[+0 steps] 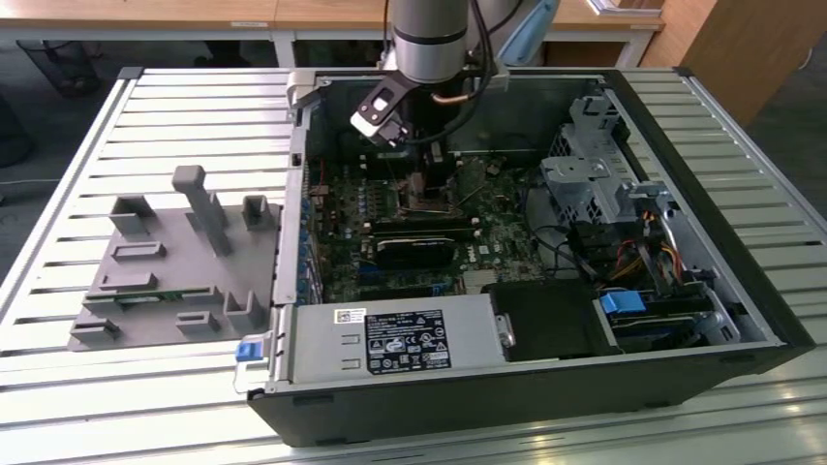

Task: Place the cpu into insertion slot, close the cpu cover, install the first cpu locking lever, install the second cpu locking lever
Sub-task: 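Place the cpu into insertion slot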

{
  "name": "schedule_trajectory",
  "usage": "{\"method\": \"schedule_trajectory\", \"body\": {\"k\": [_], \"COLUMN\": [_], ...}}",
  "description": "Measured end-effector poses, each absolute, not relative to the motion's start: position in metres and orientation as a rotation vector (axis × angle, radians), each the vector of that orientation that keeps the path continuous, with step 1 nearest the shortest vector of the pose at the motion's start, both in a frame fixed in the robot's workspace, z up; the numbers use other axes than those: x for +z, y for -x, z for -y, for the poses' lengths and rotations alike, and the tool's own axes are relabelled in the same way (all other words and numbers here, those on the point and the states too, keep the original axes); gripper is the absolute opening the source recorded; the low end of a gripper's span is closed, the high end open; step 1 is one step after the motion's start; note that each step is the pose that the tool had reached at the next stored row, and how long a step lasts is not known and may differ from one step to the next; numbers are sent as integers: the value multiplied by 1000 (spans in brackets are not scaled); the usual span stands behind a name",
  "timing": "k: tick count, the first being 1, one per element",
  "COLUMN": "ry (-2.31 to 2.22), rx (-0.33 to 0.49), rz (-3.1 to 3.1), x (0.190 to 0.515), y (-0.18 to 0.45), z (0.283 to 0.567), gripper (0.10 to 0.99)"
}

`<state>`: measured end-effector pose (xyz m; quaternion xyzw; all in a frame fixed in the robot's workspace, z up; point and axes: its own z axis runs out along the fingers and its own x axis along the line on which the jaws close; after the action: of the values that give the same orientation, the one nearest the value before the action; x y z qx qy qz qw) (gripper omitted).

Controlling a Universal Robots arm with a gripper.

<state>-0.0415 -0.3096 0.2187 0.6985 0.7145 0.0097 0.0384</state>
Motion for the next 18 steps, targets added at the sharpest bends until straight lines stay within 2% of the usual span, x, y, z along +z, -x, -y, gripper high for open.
{"method": "schedule_trajectory", "body": {"k": [18], "ry": [-2148], "rx": [28], "rz": [-2185], "x": [203], "y": [43], "z": [310], "gripper": [541]}}
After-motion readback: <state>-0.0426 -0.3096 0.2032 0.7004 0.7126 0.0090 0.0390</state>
